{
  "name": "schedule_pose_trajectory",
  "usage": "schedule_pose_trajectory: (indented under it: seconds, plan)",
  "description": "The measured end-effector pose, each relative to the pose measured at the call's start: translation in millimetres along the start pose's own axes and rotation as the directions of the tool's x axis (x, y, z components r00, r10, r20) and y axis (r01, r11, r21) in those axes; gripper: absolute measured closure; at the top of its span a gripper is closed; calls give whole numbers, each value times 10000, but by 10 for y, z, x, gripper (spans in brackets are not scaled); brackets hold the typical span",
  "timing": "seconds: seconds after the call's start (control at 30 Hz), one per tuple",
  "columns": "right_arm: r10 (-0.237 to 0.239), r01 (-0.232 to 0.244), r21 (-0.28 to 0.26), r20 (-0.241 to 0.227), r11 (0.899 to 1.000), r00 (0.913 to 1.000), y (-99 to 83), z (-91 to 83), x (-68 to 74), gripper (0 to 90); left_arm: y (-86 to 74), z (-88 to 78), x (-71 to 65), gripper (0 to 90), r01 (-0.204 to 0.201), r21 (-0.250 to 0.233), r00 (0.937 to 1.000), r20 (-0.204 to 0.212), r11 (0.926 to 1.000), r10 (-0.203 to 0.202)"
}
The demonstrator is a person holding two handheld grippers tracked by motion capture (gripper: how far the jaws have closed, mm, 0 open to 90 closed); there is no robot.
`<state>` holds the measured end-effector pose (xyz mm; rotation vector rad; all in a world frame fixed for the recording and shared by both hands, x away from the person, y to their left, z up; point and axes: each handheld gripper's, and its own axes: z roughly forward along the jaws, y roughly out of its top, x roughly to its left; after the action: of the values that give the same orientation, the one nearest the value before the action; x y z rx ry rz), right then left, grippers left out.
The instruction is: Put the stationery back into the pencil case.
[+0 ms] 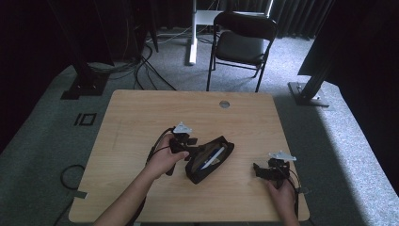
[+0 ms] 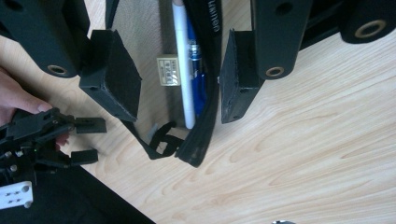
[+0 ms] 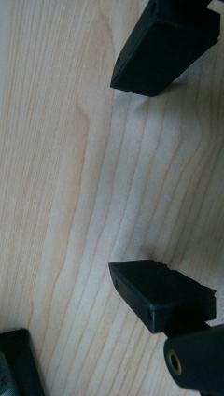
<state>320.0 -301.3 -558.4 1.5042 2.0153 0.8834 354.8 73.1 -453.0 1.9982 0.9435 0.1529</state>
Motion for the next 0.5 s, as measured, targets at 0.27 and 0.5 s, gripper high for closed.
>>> schedule_pose_trajectory:
  seconds: [0.27, 0.5]
  plan:
    - [29, -29, 13, -3, 10000, 10000, 0, -1, 2, 106, -90, -123, 120, 490, 342, -195, 9991, -227, 9992, -346]
    - [26, -26, 4, -2, 10000, 10000, 0, 0, 2, 106, -232, -158, 188, 489, 488, -370, 9985, -217, 9981, -496]
